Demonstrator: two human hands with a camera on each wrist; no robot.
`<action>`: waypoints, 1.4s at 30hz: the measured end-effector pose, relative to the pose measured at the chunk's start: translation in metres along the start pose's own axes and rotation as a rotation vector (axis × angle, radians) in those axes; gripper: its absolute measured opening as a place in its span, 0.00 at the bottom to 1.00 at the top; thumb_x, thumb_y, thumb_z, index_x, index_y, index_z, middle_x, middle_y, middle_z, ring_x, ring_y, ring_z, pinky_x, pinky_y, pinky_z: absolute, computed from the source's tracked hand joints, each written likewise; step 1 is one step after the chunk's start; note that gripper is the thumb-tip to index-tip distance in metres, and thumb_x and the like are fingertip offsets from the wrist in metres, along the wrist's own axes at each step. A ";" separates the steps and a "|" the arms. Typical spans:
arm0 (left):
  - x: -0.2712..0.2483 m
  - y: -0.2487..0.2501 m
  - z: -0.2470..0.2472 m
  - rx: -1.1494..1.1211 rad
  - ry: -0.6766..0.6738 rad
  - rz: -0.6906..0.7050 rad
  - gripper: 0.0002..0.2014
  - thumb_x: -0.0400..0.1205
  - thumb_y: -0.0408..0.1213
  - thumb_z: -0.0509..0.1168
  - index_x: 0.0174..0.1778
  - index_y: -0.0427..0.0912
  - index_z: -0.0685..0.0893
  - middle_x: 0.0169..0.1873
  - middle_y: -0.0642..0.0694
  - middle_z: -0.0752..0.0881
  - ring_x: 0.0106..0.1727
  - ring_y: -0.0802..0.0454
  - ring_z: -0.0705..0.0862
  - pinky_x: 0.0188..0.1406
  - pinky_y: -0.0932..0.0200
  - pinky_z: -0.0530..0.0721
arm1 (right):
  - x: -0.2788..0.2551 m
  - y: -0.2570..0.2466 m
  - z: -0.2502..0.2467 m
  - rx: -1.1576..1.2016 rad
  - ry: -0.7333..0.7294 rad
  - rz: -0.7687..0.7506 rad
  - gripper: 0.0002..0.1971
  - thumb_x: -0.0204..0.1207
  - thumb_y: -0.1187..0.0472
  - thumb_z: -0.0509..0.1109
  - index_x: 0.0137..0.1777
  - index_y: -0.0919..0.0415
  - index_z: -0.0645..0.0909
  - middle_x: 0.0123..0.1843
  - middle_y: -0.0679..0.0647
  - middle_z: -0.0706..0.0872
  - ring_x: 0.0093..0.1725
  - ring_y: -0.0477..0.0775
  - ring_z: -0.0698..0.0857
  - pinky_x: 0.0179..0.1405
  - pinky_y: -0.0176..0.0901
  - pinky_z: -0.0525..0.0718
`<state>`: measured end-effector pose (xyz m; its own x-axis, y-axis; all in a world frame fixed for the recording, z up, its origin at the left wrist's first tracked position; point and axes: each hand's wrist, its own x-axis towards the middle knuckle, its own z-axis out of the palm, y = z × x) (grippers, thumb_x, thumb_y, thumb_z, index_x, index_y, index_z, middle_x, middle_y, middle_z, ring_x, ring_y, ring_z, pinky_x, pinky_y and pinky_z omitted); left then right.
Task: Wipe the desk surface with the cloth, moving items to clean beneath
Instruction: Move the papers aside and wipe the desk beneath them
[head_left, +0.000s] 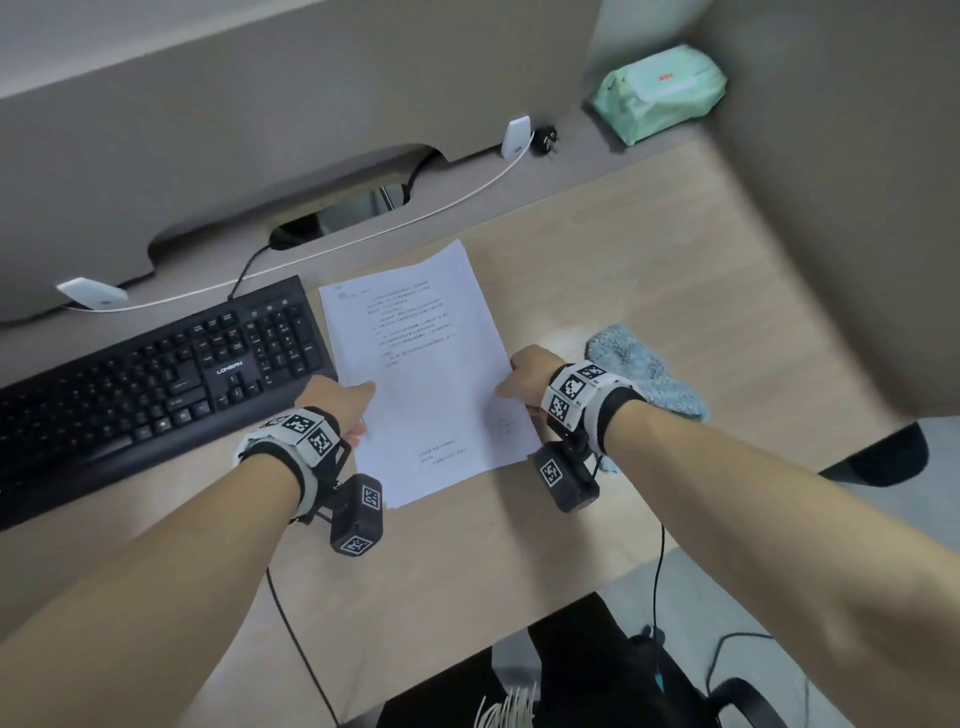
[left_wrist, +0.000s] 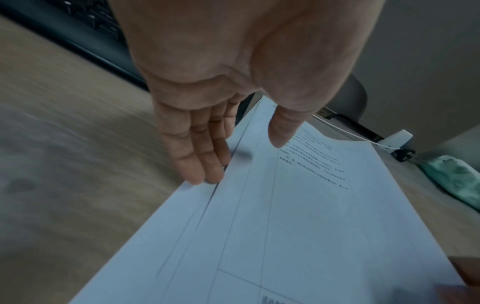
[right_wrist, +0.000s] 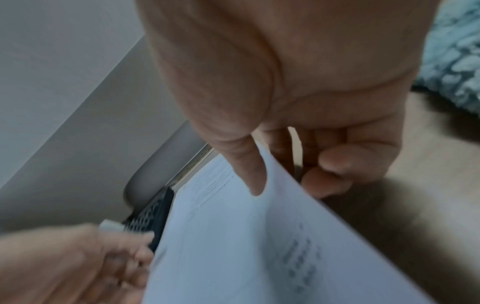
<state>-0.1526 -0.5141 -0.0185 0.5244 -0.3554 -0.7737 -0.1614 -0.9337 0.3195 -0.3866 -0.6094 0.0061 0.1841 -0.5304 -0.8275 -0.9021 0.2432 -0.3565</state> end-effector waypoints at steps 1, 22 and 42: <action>-0.002 0.001 0.000 0.028 0.016 0.012 0.19 0.76 0.46 0.67 0.49 0.30 0.83 0.36 0.35 0.89 0.41 0.37 0.91 0.45 0.38 0.91 | 0.000 0.001 0.001 -0.060 0.034 0.003 0.03 0.76 0.64 0.67 0.44 0.64 0.78 0.38 0.56 0.81 0.37 0.59 0.81 0.29 0.38 0.74; -0.002 0.003 -0.002 -0.243 -0.112 -0.001 0.15 0.71 0.43 0.73 0.46 0.37 0.82 0.39 0.39 0.84 0.38 0.42 0.82 0.50 0.48 0.84 | -0.009 0.012 0.000 0.247 0.084 -0.234 0.14 0.74 0.73 0.70 0.60 0.73 0.83 0.54 0.62 0.88 0.51 0.58 0.83 0.47 0.43 0.78; -0.069 0.102 -0.043 -0.387 0.018 0.607 0.12 0.71 0.24 0.61 0.31 0.46 0.79 0.36 0.41 0.85 0.42 0.42 0.82 0.46 0.47 0.81 | -0.052 0.002 -0.084 0.577 0.357 -0.433 0.06 0.63 0.66 0.71 0.41 0.62 0.81 0.40 0.55 0.84 0.39 0.52 0.79 0.41 0.44 0.77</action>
<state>-0.1691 -0.5826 0.0907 0.4505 -0.8029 -0.3902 -0.1224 -0.4886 0.8639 -0.4314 -0.6494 0.0851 0.2477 -0.8775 -0.4106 -0.4174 0.2858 -0.8626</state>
